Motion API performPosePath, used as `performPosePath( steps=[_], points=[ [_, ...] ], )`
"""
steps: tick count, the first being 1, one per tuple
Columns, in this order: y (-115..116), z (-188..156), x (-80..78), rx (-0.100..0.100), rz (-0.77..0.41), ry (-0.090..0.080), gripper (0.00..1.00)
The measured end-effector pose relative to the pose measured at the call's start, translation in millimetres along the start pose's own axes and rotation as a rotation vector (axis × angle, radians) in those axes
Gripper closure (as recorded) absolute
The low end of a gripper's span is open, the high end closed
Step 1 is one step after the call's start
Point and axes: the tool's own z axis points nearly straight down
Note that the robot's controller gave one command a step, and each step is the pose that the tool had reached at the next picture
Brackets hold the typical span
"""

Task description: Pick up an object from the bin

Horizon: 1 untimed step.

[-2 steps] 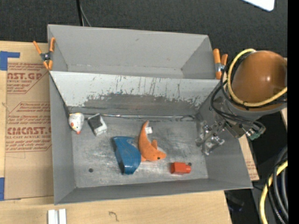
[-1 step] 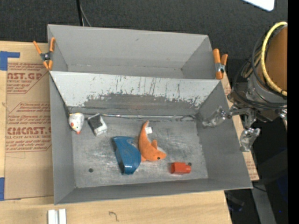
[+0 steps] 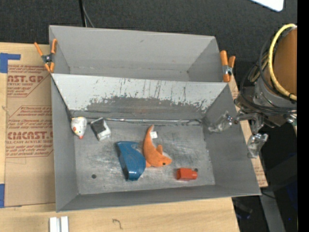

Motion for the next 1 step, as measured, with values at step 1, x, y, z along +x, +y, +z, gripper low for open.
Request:
performPosePath(
  steps=[1],
  points=[
    [8.1,38.2,-9.9,0.005,-0.073,-0.002,0.0]
  ],
)
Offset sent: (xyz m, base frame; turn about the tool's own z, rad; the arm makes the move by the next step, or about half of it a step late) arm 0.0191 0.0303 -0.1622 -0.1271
